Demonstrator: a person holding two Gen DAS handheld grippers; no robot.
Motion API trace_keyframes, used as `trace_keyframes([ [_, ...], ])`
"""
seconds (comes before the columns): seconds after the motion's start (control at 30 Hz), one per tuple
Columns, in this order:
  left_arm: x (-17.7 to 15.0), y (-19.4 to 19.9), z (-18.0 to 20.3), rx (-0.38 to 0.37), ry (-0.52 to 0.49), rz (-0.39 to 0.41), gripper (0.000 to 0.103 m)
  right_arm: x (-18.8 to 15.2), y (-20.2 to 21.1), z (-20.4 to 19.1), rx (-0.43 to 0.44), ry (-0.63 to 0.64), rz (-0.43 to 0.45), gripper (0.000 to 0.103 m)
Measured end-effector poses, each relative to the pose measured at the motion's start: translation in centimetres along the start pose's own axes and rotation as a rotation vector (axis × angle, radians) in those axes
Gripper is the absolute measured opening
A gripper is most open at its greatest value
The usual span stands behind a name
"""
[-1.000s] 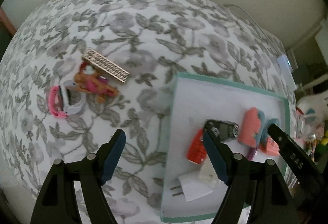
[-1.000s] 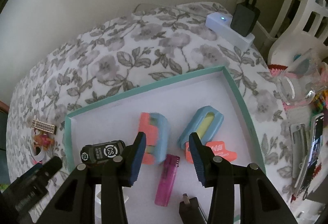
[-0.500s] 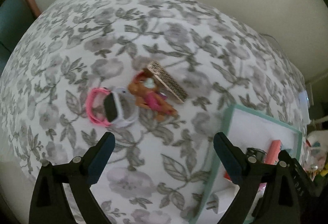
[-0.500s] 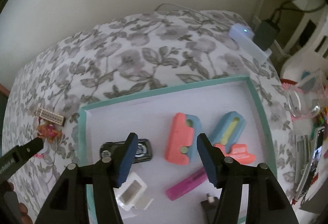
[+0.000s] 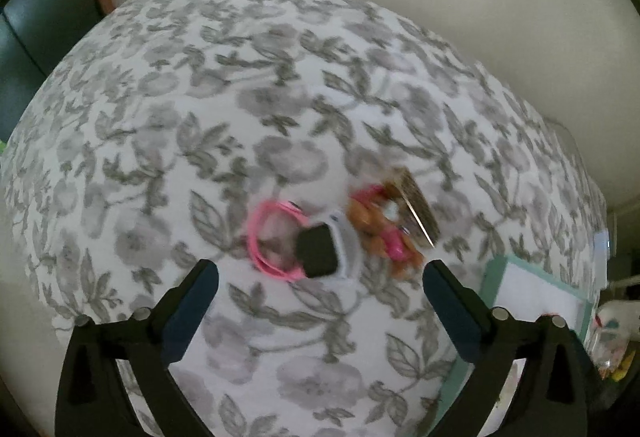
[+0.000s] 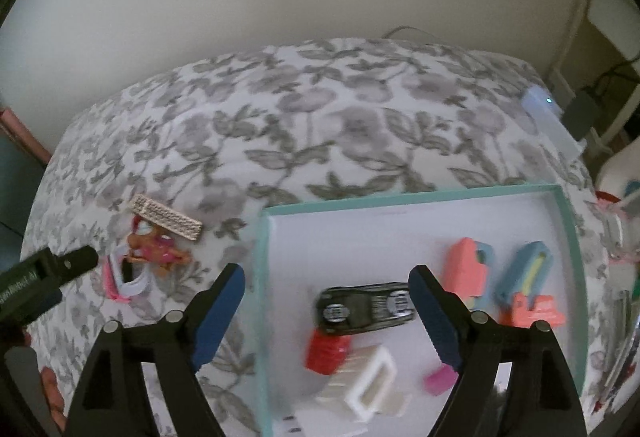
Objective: Organize rigid objects
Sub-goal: 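Move both open grippers toward the pink watch and toy figure, then close the left gripper on the pink watch while the right gripper grasps the white watch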
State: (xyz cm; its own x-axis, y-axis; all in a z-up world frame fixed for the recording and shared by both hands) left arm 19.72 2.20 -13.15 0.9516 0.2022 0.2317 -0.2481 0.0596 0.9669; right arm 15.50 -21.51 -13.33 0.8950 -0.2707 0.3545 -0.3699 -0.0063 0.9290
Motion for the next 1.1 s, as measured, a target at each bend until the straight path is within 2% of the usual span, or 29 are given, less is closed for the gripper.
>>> trace_keyframes([
  [0.13, 1.5, 0.7, -2.6, 0.017, 0.033, 0.033, 0.103, -0.1, -0.5, -2.7, 0.010, 0.054, 0.000, 0.094],
  [0.3, 2.6, 1.3, -5.5, 0.001, 0.107, 0.064, 0.103, -0.2, -0.7, -6.0, 0.058, 0.087, 0.009, 0.094],
  [0.4, 2.8, 0.9, -6.8, -0.009, 0.131, 0.045, 0.103, -0.3, -1.1, -8.0, 0.092, 0.105, 0.006, 0.094],
  [0.7, 2.8, -0.9, -9.5, 0.031, 0.152, 0.004, 0.103, -1.4, -3.0, -13.5, 0.181, 0.147, -0.030, 0.094],
  [0.93, 2.3, -3.0, -10.0, 0.055, 0.124, -0.047, 0.103, -2.3, -4.6, -15.5, 0.235, 0.139, -0.066, 0.094],
  [0.97, 2.1, -3.3, -10.2, 0.081, 0.141, -0.058, 0.103, -2.4, -4.8, -15.7, 0.244, 0.133, -0.070, 0.094],
  [1.1, 1.8, -4.4, -10.4, 0.081, 0.135, -0.087, 0.103, -2.7, -5.6, -16.3, 0.285, 0.102, -0.088, 0.094],
])
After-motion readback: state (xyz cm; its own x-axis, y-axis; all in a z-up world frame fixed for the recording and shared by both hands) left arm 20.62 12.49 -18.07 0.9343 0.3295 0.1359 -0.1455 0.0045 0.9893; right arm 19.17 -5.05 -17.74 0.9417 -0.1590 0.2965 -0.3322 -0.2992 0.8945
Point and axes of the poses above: each gripper's, at about its wrist camera, not at the fingertips, and y roughly against the way its jaws point, z to its right, x to its top, the point moved 10 cm from there along -y, roughly the way its jaws point, and after that the axes turned 5 degrees about -z, right-handed, at the moved point
